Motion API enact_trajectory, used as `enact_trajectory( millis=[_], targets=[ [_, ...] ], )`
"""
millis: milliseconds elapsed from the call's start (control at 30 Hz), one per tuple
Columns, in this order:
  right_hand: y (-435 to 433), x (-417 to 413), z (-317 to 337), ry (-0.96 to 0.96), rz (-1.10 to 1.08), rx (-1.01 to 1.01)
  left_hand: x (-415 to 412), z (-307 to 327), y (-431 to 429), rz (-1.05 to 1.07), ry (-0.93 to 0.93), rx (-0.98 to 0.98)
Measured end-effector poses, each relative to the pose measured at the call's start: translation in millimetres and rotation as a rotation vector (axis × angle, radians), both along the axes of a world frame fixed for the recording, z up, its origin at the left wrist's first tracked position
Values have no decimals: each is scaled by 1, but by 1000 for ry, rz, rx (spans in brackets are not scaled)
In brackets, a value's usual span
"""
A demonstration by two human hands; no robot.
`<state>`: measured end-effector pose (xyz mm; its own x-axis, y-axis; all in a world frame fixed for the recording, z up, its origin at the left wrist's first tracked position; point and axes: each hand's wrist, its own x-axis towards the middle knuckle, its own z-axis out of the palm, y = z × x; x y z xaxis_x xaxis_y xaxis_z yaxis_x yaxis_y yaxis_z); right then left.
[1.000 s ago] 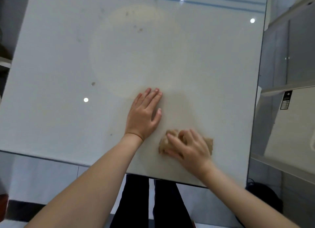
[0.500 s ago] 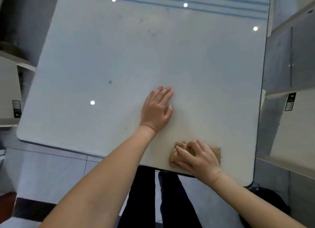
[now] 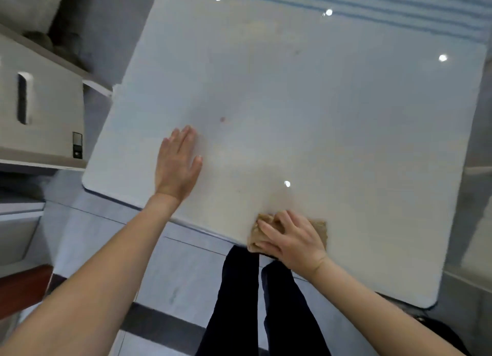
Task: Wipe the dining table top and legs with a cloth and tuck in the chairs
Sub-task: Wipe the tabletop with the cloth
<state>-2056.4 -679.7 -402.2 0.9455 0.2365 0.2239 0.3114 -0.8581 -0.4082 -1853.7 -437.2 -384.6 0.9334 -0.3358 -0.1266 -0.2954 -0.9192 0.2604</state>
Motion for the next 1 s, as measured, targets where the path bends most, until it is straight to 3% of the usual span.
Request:
enact_trajectory(
  millis=[167, 300, 667, 733, 800, 1000],
  targets=[
    [-6, 29, 2, -7, 50, 16, 12, -12, 8, -57, -23, -66],
    [-36, 81, 3, -38, -81, -15, 15, -17, 14, -60, -43, -118],
    [-203, 321, 9, 77, -1104, -18, 16, -19, 13, -61, -116, -146],
    [-178, 329, 10, 102, -1025, -3, 17, -19, 12, -64, -126, -153],
    [-126, 306, 8, 74, -785, 38, 17, -19, 12, -69, -127, -150],
    [11, 138, 6, 86, -140, 73, 17, -16, 11, -65, -110, -133]
  ],
)
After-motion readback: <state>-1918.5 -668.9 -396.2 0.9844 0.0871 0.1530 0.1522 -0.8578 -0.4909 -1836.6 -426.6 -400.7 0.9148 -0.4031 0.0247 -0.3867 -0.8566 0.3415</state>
